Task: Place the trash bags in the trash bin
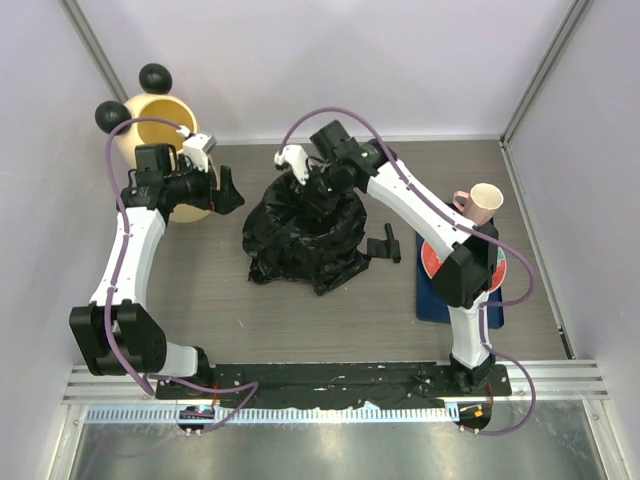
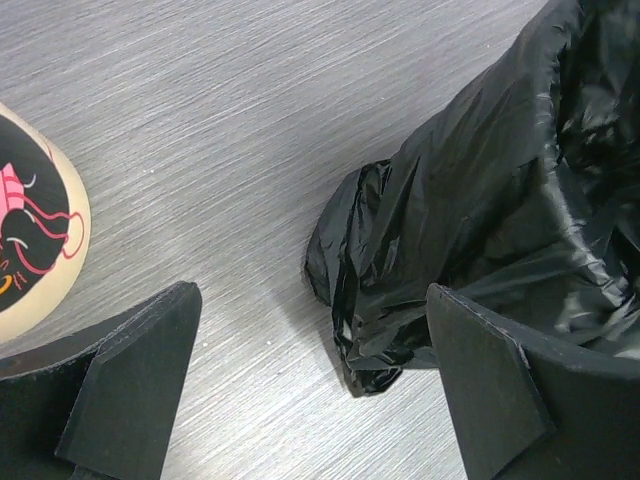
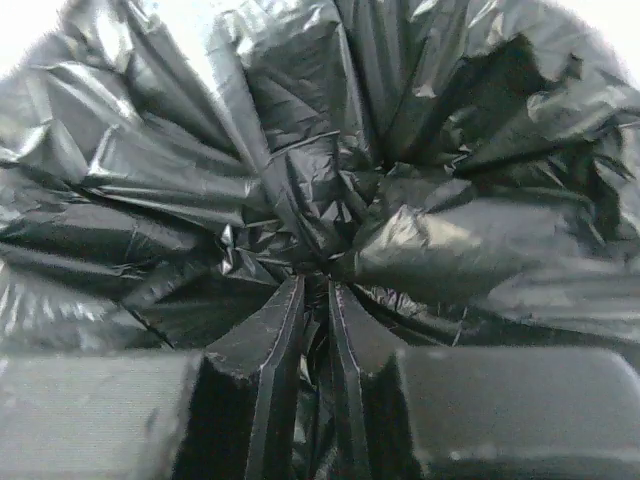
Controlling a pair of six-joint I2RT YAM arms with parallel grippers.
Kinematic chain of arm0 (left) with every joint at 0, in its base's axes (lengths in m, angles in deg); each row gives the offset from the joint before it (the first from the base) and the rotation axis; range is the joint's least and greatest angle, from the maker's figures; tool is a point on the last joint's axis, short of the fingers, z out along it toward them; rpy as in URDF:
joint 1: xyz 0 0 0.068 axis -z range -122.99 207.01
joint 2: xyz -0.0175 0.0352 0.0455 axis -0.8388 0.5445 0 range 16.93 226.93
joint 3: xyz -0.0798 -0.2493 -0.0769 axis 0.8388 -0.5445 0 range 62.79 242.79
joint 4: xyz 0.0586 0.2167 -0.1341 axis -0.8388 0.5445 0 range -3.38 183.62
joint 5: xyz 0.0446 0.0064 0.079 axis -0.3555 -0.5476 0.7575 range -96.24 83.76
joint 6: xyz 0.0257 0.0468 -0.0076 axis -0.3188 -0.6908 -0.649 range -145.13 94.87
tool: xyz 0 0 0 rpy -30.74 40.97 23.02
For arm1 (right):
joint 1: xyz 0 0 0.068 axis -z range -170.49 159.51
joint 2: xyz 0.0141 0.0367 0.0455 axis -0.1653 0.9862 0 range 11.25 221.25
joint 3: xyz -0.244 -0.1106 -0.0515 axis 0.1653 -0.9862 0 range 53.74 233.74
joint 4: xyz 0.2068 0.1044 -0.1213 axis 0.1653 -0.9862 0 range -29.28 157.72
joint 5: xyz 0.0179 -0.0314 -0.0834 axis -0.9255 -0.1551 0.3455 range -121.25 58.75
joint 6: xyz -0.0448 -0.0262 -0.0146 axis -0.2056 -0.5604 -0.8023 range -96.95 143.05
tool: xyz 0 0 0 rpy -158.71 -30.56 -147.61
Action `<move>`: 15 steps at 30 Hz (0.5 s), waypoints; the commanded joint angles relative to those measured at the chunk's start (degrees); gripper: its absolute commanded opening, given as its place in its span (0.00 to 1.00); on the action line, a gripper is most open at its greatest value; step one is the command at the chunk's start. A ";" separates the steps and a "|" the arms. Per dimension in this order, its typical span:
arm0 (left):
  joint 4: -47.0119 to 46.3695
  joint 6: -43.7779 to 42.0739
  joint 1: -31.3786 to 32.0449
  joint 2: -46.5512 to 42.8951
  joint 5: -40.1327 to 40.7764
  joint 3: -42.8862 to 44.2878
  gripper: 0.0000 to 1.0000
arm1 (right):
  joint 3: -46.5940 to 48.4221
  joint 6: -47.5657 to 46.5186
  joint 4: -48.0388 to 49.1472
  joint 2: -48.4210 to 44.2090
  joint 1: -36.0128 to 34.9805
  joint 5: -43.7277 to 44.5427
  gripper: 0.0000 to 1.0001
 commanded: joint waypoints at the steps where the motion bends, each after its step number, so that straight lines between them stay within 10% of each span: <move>1: -1.35 2.65 -0.27 -1.48 1.18 1.29 1.00 | -7.82 -2.48 5.80 -0.46 -0.16 6.15 0.22; 15: 1.90 4.75 -0.27 -0.51 5.84 3.30 0.99 | -21.10 -3.81 11.52 4.02 -0.07 5.36 0.19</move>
